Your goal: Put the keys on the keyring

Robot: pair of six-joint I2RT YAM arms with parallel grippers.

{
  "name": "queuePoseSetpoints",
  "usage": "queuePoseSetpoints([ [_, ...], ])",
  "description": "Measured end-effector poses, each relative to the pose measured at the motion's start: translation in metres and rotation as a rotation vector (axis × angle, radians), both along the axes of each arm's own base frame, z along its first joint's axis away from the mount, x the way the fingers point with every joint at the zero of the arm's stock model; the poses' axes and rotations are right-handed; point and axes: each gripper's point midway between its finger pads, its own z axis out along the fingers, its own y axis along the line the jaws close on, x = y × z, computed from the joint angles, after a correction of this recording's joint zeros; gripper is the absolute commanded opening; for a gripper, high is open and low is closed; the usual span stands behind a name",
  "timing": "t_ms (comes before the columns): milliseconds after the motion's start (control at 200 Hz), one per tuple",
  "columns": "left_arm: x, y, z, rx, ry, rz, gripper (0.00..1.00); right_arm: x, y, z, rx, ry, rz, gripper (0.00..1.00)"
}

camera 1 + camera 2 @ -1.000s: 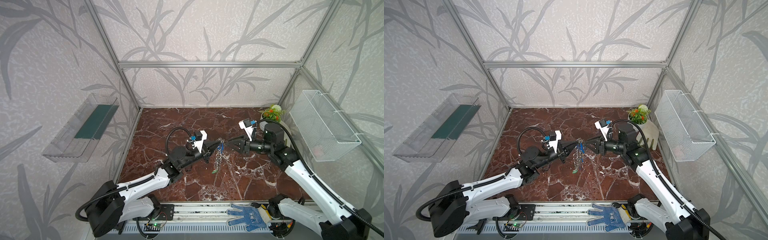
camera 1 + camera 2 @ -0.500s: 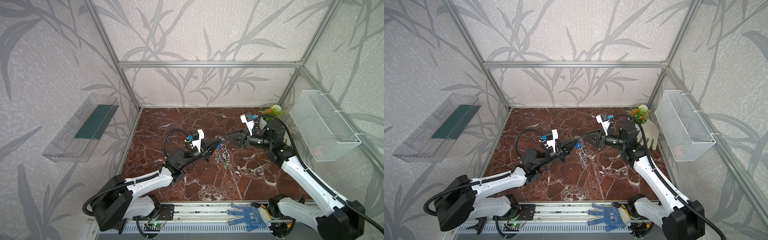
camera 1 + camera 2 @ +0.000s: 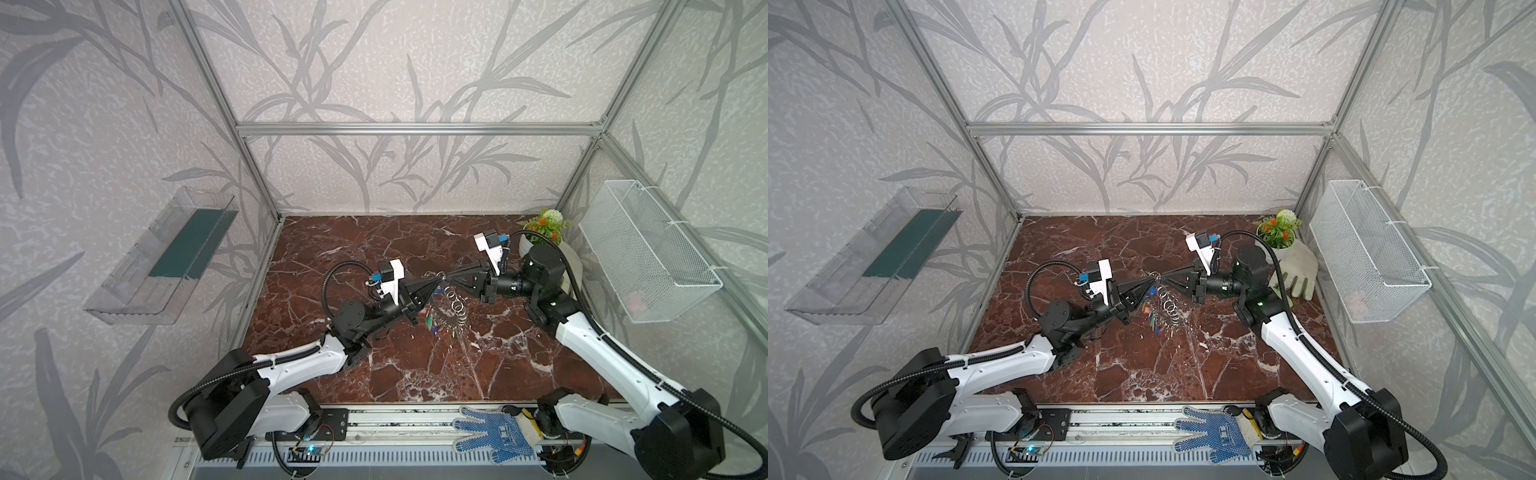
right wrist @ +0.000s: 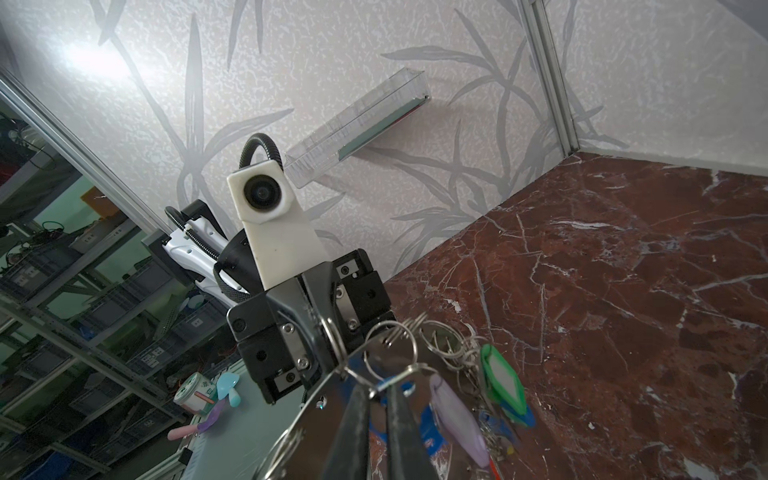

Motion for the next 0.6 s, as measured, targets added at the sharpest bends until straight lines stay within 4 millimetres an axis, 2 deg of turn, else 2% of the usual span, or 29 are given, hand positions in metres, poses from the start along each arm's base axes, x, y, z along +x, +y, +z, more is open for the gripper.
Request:
queuePoseSetpoints([
  [25, 0.000, 0.000, 0.000, -0.002, -0.001, 0.000, 0.00, 0.000, 0.000, 0.000, 0.002, 0.001, 0.003, 0.00],
  [195, 0.002, 0.003, 0.003, -0.023, -0.001, 0.017, 0.00, -0.004, 0.001, -0.001, 0.005, 0.000, 0.015, 0.00],
  [470, 0.008, 0.001, -0.007, -0.015, 0.021, 0.032, 0.00, -0.014, 0.000, -0.003, -0.004, -0.017, 0.023, 0.00],
  [550, 0.008, 0.001, -0.008, -0.018, 0.021, 0.031, 0.00, -0.013, -0.003, -0.003, -0.016, -0.025, -0.002, 0.06],
  [600, 0.007, 0.001, -0.008, -0.019, 0.023, 0.029, 0.00, -0.009, -0.007, -0.004, -0.023, -0.022, -0.031, 0.15],
])
